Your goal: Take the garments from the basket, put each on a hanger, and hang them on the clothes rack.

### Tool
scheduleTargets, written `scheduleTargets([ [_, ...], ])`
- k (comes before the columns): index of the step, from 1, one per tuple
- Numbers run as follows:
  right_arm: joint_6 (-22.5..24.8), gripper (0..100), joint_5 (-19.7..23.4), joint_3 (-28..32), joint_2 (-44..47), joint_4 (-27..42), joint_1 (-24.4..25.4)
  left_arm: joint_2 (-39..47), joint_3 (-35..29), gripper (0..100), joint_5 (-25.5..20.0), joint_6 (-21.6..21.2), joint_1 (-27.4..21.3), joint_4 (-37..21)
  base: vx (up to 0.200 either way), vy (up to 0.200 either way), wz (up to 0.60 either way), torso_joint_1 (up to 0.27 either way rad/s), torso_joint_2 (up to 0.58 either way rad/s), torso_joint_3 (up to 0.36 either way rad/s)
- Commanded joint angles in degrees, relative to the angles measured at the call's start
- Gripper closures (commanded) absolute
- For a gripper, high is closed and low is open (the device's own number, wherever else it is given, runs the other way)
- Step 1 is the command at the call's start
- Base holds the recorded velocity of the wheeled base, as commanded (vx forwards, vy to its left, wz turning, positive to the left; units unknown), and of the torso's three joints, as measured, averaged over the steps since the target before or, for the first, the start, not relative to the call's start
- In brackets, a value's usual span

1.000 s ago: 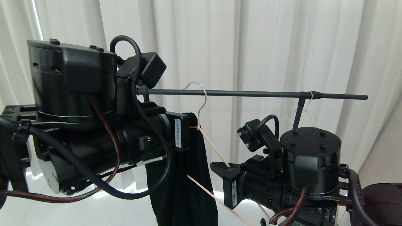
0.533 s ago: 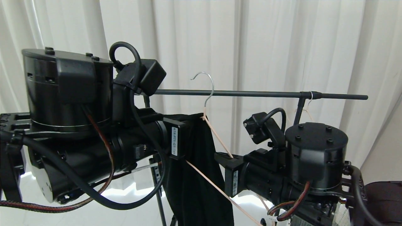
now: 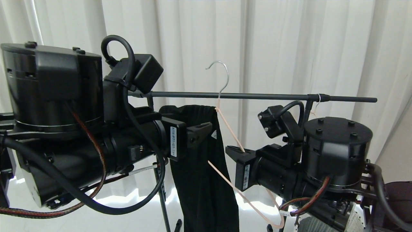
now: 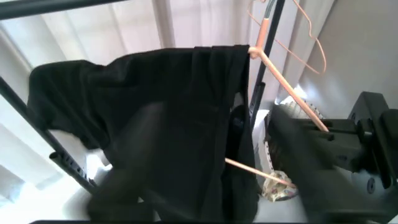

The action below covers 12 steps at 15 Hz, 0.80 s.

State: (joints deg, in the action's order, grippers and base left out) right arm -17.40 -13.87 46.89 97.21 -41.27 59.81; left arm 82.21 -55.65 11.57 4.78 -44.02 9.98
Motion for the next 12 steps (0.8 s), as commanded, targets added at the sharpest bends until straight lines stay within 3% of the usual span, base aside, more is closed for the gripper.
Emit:
scheduleTargets([
  [1,0.6,100,-0.5,0.0,-0.8,-0.4,-0.7,-0.7,0.6,0,0.0,0.1,0.0,0.0,0.0,0.0,0.0,0.0,0.0,0.0],
  [4,2.3,100,-1.8,-0.2,-1.6,-1.4,-2.3,-3.2,5.3,0,0.0,-0.3,0.0,0.1,0.0,0.0,0.0,0.0,0.0,0.0],
  [7,5.1,100,-1.4,-3.7,-5.1,-1.4,-3.3,-7.1,13.6,0,-0.1,-5.9,2.1,1.9,0.0,0.0,0.0,0.0,0.0,0.0],
  [10,7.5,100,-0.8,-10.5,-9.3,-1.4,-3.5,-7.6,20.0,0,-0.1,-9.3,5.8,10.0,0.0,0.0,0.0,0.0,0.0,0.0],
  [12,9.0,100,1.8,-14.8,-13.0,-1.4,-3.3,-8.1,23.7,0,-0.4,-10.7,6.3,14.9,0.0,0.0,0.0,0.0,0.0,0.0],
])
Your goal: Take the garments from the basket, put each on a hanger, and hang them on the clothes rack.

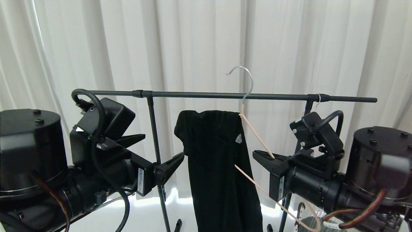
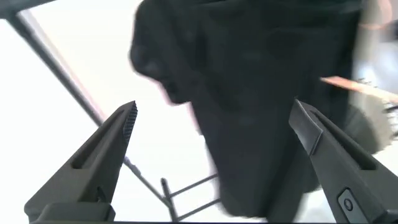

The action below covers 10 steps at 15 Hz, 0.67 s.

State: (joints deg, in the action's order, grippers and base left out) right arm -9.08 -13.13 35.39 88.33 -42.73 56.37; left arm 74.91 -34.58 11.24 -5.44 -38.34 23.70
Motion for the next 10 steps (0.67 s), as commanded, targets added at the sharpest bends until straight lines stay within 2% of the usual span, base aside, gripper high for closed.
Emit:
scheduleTargets([
  [1,2.0,100,2.4,-5.8,-5.9,0.1,0.2,-1.9,3.9,0,-1.0,-0.5,-0.1,1.4,0.0,0.0,0.0,0.0,0.0,0.0],
  [2,2.2,100,3.1,-7.1,-6.7,0.1,0.2,-3.1,4.3,0,-3.2,-0.5,-0.7,1.4,0.0,0.0,0.0,0.0,0.0,0.0],
  [3,2.3,100,3.5,-8.8,-7.3,0.1,0.2,-5.2,4.3,0,-7.8,-0.7,-0.8,1.4,0.0,0.0,0.0,0.0,0.0,0.0],
  [5,2.4,100,6.0,-11.5,-8.8,0.1,0.4,-9.1,5.2,0,-15.2,-5.9,-0.9,1.4,0.0,0.0,0.0,0.0,0.0,0.0],
  [7,2.9,100,8.0,-14.3,-10.4,0.1,1.6,-11.2,7.6,0,-17.7,-10.4,-0.9,1.4,0.0,0.0,0.0,0.0,0.0,0.0],
  [10,5.9,100,10.8,-18.1,-12.7,0.1,5.5,-11.7,9.8,0,-24.5,-12.2,-1.7,1.3,0.0,0.0,0.0,0.0,0.0,0.0],
])
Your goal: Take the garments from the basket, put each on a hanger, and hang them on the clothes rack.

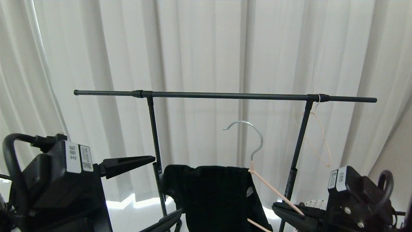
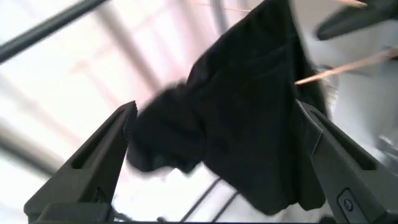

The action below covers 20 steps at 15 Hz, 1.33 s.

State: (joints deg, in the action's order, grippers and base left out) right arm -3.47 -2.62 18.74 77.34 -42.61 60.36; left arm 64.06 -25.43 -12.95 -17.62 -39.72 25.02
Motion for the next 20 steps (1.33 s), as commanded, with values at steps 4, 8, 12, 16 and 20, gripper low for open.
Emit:
scheduleTargets([
  [4,2.5,100,0.8,-2.4,-1.9,0.1,6.5,1.0,3.4,0,-1.4,-0.5,-7.0,-0.1,0.0,0.0,0.0,0.0,0.0,0.0],
  [8,3.5,100,0.6,-4.1,-1.4,0.1,12.0,5.6,4.7,0,-1.4,-0.4,-11.4,0.0,0.0,0.0,0.0,0.0,0.0,0.0],
  [12,5.1,100,0.5,-4.6,-0.5,0.1,12.9,10.0,4.2,0,-1.6,-0.2,-14.2,0.0,0.0,0.0,0.0,0.0,0.0,0.0],
  [16,5.5,100,0.4,-4.5,-0.5,0.0,12.9,11.9,4.7,0,-2.6,0.0,-15.7,0.0,0.0,0.0,0.0,0.0,0.0,0.0],
  [20,6.4,100,0.3,-4.4,-0.9,-0.1,13.0,12.8,4.8,100,-2.5,0.2,-15.6,0.0,0.0,0.0,0.0,0.0,0.0,0.0],
])
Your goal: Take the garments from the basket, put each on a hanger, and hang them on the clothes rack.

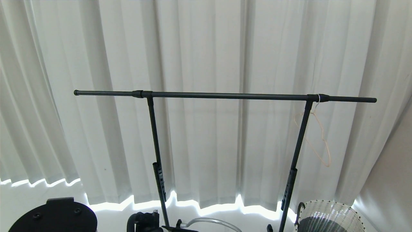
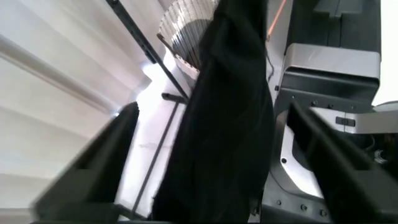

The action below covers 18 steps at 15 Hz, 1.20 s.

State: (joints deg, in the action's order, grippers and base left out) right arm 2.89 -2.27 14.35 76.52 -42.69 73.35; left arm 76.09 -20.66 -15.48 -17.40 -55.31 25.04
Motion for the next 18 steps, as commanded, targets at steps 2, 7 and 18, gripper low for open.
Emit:
scheduleTargets([
  [2,0.0,100,0.0,0.1,-0.1,0.0,0.0,0.8,0.2,100,0.0,0.0,0.0,0.0,0.0,0.0,0.0,0.0,0.0,0.0],
  [7,-0.2,0,-0.4,0.2,-0.8,-0.1,-0.1,0.7,1.0,100,0.2,0.3,0.8,0.0,0.0,0.0,0.0,0.0,0.0,0.0],
  [18,-3.3,0,-6.3,-2.3,1.3,0.1,-2.3,-3.4,3.4,100,13.1,0.2,7.1,0.6,0.0,0.0,0.0,0.0,0.0,0.0],
])
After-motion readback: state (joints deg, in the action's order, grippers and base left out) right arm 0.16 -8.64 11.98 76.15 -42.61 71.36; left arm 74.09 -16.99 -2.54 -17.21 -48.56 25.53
